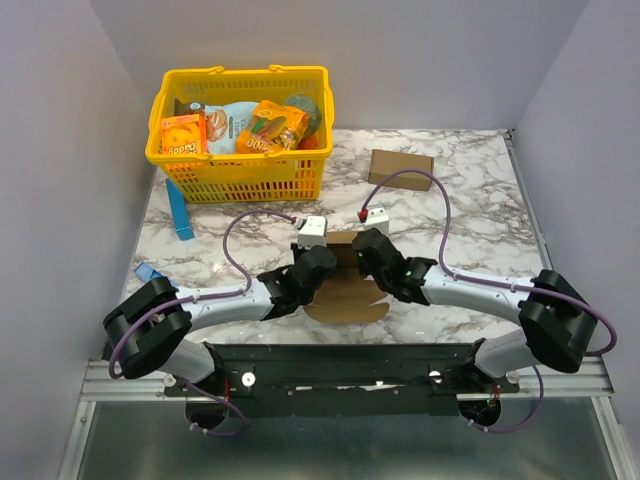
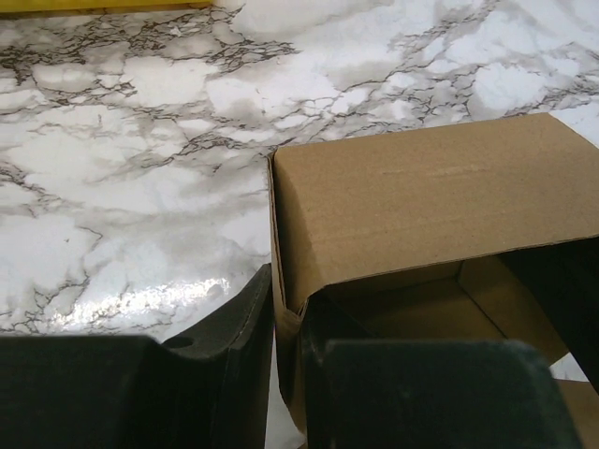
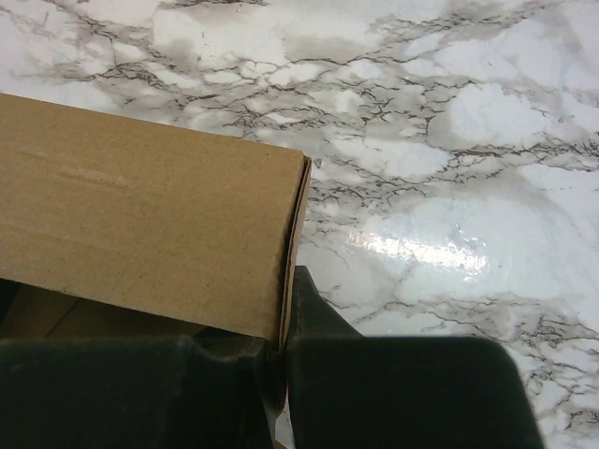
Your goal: Fold the paper box
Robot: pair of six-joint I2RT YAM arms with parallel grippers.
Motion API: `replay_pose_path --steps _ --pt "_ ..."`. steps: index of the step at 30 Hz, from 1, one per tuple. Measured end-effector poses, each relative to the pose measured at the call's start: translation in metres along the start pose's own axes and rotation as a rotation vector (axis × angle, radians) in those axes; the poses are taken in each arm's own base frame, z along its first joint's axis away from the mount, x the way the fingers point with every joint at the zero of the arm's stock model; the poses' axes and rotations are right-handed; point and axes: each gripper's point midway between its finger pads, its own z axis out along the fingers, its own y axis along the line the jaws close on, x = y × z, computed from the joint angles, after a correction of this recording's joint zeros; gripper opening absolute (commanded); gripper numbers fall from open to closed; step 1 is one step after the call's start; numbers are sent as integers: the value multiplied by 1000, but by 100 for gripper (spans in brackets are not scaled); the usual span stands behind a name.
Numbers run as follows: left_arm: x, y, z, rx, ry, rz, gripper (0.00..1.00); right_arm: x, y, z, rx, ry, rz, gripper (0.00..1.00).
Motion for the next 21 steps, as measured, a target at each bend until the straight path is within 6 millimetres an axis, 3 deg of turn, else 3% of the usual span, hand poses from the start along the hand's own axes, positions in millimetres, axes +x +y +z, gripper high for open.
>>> replay_pose_path --steps 6,21 --pt "0 1 5 -78 11 47 9 -1 -4 2 6 3 8 1" --pt "6 1 7 -151 24 62 14 1 -6 5 -11 22 23 1"
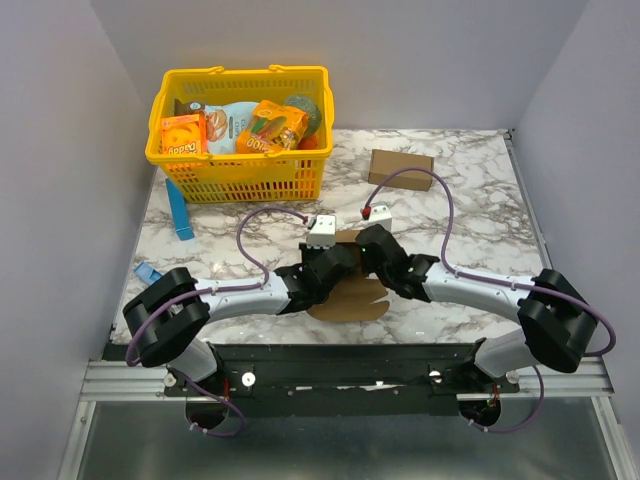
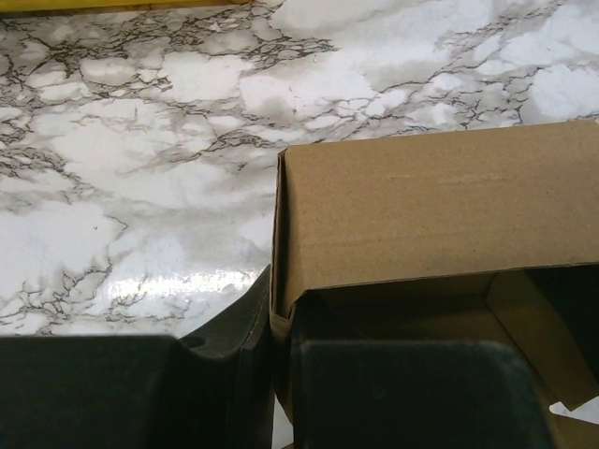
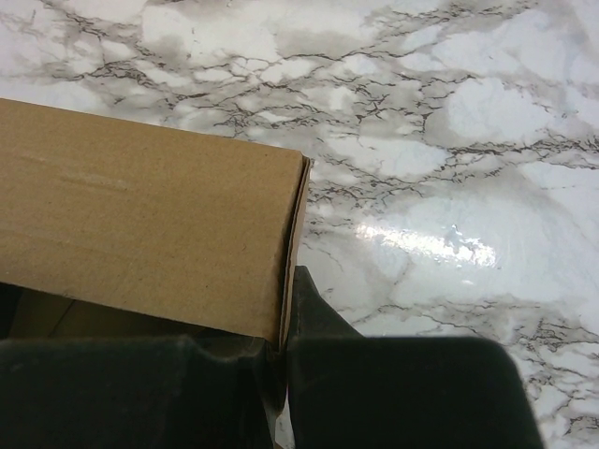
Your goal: Fold the paper box
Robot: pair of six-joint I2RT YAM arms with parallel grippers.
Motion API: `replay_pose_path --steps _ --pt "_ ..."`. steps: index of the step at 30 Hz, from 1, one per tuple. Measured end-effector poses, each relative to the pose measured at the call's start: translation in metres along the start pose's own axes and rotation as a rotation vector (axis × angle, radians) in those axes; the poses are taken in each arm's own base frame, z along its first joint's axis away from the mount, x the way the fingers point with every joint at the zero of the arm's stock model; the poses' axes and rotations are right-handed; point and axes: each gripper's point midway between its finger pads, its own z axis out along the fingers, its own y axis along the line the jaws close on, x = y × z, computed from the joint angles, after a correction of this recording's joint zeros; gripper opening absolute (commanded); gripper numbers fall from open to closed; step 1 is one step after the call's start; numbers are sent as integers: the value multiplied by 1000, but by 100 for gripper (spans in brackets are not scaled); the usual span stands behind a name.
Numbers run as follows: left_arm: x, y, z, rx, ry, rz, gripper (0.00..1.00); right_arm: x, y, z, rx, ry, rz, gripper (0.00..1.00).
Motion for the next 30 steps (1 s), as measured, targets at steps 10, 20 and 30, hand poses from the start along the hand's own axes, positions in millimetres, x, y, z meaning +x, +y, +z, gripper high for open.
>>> replay_pose_path --steps 10,20,30 --pt "5 -9 7 -4 27 17 23 4 -9 2 21 22 0 1" --pt "12 -7 5 36 65 -14 69 7 -14 2 36 35 -6 2" --pt "2 3 -18 131 56 -34 99 13 -18 6 50 53 -22 2"
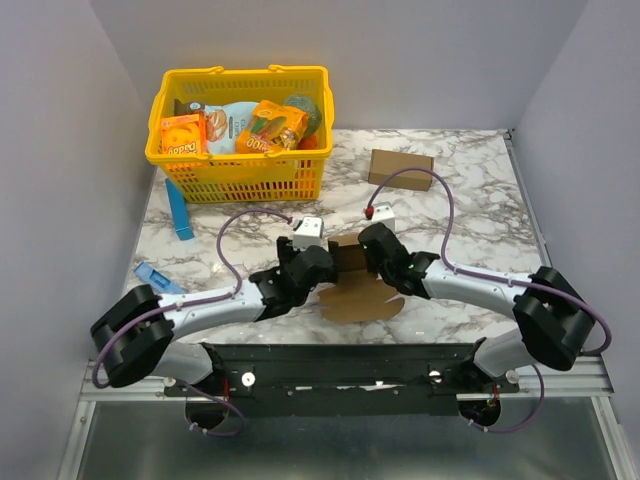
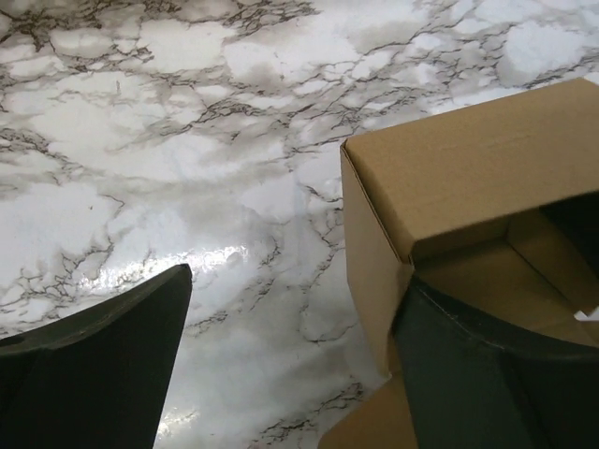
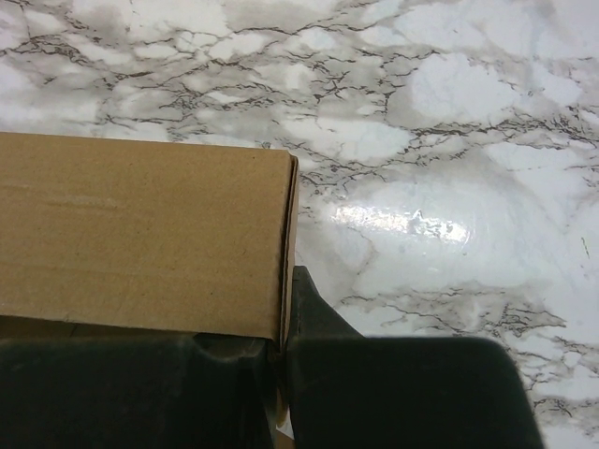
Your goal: Fold the paper box
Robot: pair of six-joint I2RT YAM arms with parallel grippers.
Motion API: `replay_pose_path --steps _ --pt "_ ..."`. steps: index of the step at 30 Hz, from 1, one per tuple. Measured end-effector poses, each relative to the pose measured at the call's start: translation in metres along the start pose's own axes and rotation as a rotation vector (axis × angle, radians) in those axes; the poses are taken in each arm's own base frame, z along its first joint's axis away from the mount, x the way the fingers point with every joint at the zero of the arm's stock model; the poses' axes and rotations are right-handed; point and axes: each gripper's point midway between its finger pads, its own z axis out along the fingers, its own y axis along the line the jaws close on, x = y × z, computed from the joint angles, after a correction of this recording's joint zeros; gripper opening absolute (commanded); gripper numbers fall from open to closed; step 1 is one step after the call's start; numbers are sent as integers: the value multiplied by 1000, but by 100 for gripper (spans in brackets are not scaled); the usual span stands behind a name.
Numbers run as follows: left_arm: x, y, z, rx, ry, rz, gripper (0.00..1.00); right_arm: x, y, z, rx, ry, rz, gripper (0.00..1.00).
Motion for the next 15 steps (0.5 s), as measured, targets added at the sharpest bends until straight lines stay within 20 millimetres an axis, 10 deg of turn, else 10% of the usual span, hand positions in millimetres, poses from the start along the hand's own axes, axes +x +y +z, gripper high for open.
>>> replay_pose_path --steps 15 --pt "-53 -1 -61 350 -126 -82 99 19 28 6 -187 61 -175 1"
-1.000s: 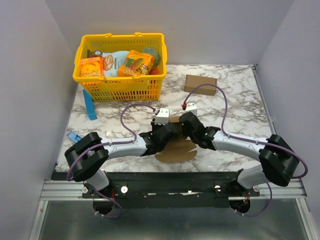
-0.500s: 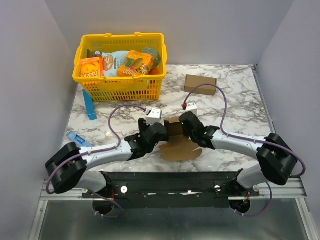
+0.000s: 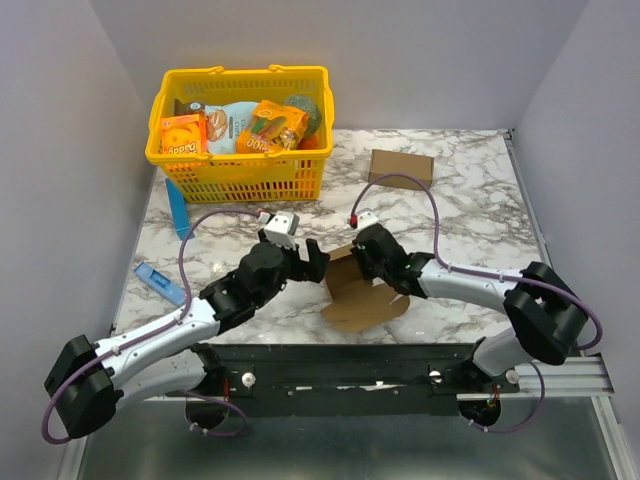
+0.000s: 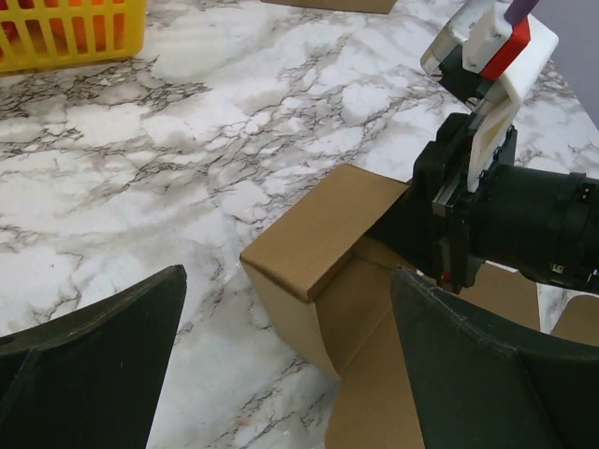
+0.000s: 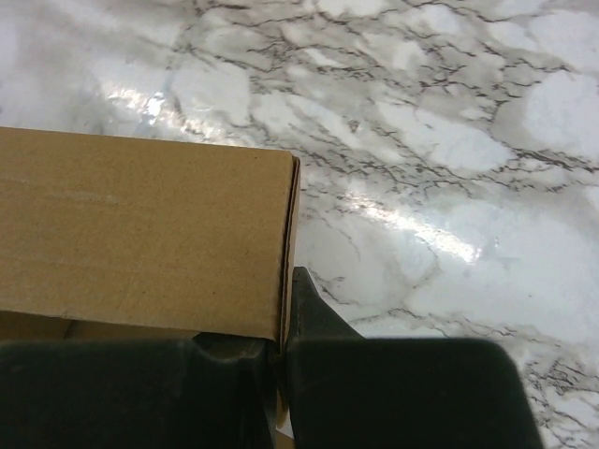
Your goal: Fold the paper box
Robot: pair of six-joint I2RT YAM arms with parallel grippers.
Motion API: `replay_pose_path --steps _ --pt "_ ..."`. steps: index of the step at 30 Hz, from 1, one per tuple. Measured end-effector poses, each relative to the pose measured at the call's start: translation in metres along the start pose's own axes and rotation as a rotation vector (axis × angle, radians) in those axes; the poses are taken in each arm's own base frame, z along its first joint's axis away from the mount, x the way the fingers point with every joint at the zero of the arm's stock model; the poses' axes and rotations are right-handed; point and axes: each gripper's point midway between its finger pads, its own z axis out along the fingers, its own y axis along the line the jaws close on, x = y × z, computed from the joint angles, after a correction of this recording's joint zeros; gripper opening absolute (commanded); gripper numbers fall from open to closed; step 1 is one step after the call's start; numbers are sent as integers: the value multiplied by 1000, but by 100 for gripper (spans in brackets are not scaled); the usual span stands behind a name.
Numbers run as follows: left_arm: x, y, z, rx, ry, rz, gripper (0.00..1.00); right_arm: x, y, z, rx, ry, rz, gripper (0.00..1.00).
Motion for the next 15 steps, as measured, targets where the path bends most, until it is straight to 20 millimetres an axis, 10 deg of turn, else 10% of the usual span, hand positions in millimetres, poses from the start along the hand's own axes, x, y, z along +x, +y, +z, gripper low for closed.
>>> replay_pose_path --steps 11,15 --pt "46 -20 20 200 246 160 99 13 34 -8 -212 154 -102 1" --pt "41 -25 22 226 246 215 99 16 37 -8 -230 215 -128 19"
